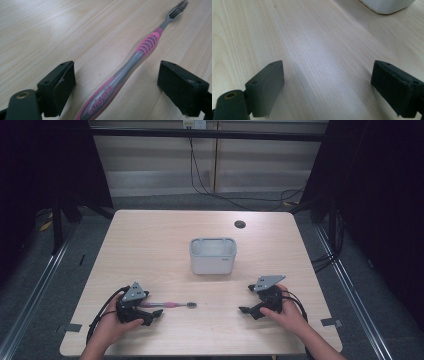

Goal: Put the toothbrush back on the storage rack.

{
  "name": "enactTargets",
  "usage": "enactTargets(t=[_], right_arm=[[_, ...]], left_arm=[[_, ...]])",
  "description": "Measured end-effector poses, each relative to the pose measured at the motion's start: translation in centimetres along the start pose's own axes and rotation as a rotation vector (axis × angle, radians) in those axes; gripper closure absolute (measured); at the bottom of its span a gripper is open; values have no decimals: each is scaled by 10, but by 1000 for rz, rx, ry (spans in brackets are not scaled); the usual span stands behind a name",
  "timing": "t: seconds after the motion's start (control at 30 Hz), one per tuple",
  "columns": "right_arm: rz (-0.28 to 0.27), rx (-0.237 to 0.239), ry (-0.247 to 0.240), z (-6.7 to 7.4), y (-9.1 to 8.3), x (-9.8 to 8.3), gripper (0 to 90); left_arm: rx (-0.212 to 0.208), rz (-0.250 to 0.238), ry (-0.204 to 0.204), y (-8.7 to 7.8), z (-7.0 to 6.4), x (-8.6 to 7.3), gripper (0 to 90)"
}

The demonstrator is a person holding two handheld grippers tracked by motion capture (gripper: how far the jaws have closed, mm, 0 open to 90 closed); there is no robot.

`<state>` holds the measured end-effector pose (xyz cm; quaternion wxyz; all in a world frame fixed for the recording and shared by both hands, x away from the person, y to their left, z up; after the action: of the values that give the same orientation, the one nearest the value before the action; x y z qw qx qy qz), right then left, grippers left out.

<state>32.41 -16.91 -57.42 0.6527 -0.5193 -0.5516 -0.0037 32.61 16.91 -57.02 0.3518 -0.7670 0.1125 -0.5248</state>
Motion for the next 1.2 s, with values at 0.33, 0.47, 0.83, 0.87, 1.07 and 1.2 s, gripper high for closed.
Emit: enactTargets(t=[0.33, 0.47, 0.83, 0.87, 1.07, 1.2], right_arm=[[1, -1, 1, 0, 0, 0, 107], [2, -4, 4, 0, 0, 0, 107], [4, -16, 15, 0, -1, -1, 108], [5, -17, 17, 0, -1, -1, 108], [6, -22, 22, 1, -1, -1, 108], [6, -22, 22, 1, -1, -1, 108]], left_arm=[[2, 113, -33, -1, -2, 3, 170], [-11, 171, -38, -1, -5, 5, 216], [-39, 409, 37, -5, -6, 17, 366], [-70, 439, 52, -3, -11, 23, 377], [-88, 536, 121, 6, -17, 38, 412], [-103, 577, 144, 12, -20, 40, 429]])
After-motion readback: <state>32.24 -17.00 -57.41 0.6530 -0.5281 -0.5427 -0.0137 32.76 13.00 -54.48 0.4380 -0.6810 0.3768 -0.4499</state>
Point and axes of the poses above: each handheld gripper's, and its own axes: y roughly forward along the jaws, x roughly out of its top, z roughly to its left, the point moved 9 cm from there along y, roughly forward along the jaws, and after that the axes turned 15 degrees about -x, right-handed, at the moved point
